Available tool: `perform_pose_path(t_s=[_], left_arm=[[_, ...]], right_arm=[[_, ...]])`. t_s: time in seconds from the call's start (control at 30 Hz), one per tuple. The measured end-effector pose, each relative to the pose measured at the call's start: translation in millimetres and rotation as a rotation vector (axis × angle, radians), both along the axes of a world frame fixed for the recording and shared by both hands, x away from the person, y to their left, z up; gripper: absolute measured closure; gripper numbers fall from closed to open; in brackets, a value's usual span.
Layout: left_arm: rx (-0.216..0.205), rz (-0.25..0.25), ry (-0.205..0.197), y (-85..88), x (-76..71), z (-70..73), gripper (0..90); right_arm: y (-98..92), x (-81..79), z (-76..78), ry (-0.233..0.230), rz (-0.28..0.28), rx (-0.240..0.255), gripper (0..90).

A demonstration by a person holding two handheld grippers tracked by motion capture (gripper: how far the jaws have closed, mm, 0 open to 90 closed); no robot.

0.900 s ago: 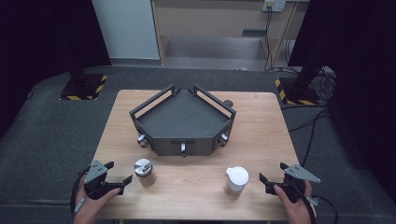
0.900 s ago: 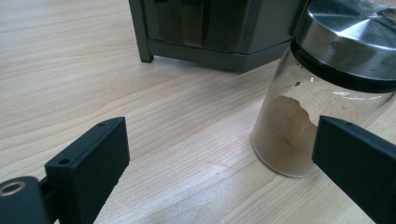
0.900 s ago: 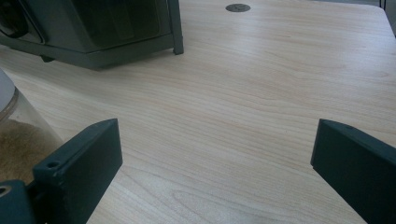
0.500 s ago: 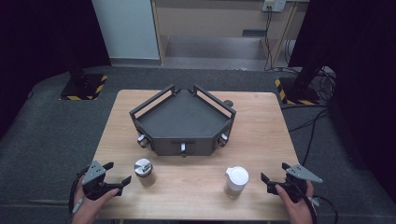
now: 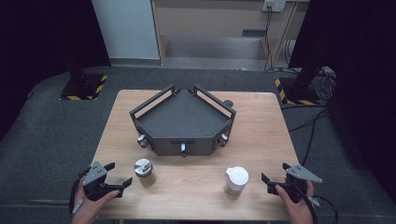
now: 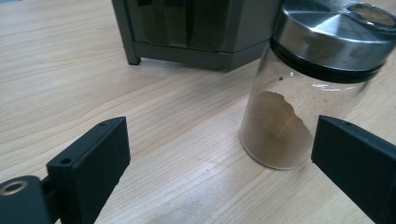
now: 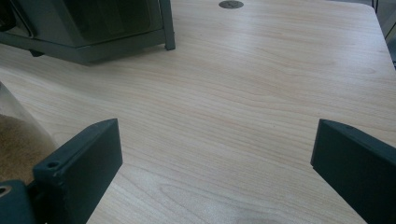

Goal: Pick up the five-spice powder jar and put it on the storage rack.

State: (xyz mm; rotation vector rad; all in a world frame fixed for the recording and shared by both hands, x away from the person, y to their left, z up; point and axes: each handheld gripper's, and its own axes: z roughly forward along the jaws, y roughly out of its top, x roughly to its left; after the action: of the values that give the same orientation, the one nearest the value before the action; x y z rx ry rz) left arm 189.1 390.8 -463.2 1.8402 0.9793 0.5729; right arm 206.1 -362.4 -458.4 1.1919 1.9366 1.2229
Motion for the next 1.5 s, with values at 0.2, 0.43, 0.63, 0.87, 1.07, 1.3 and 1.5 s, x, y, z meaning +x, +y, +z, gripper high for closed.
perform_pose_path(t_s=[0.2,0.43,0.63,0.87,1.07,1.3,1.5], left_arm=[[-0.004,-0.051,-0.009,2.2,2.2,-0.6,4.0],[-0.011,-0.101,-0.025,-1.2,6.6,-2.0,4.0],[-0.001,-0.128,-0.031,-9.3,12.2,-3.0,4.0],[0.012,-0.150,-0.034,-19.1,18.3,-4.0,4.0],[0.023,-0.172,-0.032,-28.1,23.5,-4.5,4.1],[0.030,-0.176,-0.029,-34.1,25.9,-5.0,4.0],[0.034,-0.171,-0.036,-36.8,26.2,-5.2,4.0]], right_arm=[[0.2,0.2,0.1,0.002,0.001,-0.003,2.6],[0.2,0.8,-0.2,0.006,0.003,-0.007,2.6],[0.2,0.6,-0.1,0.005,0.003,-0.010,2.6],[0.9,1.0,-0.5,0.008,0.004,-0.013,2.6],[1.6,1.0,-0.6,0.008,0.008,-0.018,2.6],[2.2,0.9,-0.6,0.010,0.008,-0.020,2.7],[2.5,0.7,-0.8,0.011,0.010,-0.023,2.7]])
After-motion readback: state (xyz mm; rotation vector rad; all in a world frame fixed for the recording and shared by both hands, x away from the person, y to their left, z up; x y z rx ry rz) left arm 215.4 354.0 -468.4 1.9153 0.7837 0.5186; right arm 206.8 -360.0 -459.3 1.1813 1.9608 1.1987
